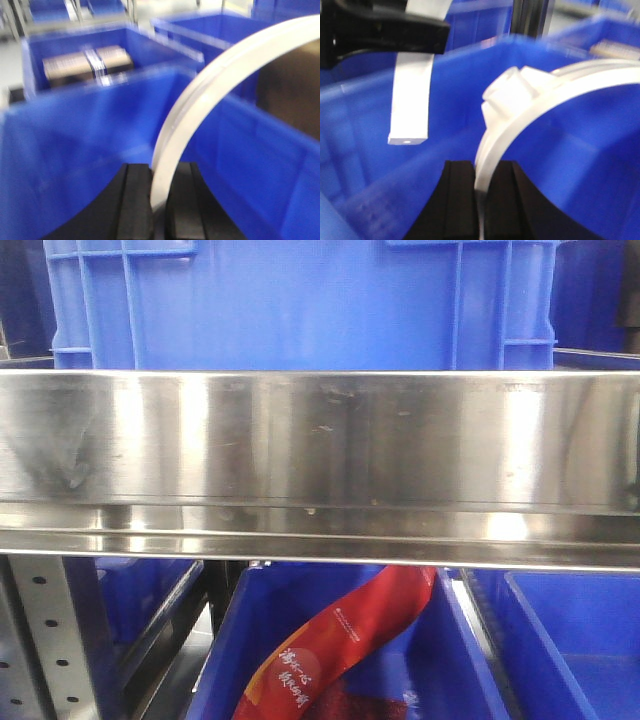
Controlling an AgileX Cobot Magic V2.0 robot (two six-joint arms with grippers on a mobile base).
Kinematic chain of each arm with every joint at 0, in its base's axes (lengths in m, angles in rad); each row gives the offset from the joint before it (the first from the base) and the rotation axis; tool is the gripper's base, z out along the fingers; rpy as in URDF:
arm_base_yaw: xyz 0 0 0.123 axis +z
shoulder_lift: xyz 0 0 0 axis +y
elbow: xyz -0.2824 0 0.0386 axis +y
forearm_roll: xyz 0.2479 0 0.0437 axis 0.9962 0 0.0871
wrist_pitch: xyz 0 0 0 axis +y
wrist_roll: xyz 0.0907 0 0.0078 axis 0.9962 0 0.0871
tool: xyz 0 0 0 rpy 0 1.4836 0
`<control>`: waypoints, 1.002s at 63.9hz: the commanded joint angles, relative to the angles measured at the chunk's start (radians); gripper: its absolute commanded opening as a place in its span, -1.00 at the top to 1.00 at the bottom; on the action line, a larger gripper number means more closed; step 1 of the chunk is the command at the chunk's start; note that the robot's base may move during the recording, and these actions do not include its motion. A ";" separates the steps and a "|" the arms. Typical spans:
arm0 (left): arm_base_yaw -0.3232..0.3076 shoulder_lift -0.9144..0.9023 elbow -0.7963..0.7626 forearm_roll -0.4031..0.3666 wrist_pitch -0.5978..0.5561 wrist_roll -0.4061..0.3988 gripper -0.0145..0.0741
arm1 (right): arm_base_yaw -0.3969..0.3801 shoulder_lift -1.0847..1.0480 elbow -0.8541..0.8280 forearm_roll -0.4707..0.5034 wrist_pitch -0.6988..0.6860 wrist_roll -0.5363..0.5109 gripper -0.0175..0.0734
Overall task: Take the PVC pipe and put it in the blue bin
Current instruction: 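Lower the pipe into the blue bin and open both grippers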
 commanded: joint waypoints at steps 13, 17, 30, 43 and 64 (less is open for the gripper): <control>0.003 -0.006 -0.014 -0.011 0.003 -0.009 -0.03 | 0.001 -0.005 -0.013 -0.003 -0.016 -0.005 0.09; 0.003 -0.006 -0.014 -0.011 0.015 -0.009 -0.06 | 0.001 -0.005 -0.013 -0.003 -0.016 -0.005 0.09; 0.003 -0.012 -0.014 -0.013 0.021 -0.009 -0.01 | 0.001 -0.022 -0.013 -0.003 -0.027 -0.005 0.10; 0.003 -0.079 -0.014 -0.048 0.048 -0.009 0.76 | 0.001 -0.091 -0.015 -0.003 -0.053 -0.005 0.52; 0.040 -0.150 0.010 -0.017 0.129 -0.035 0.92 | -0.045 -0.151 -0.005 -0.003 -0.031 0.020 0.98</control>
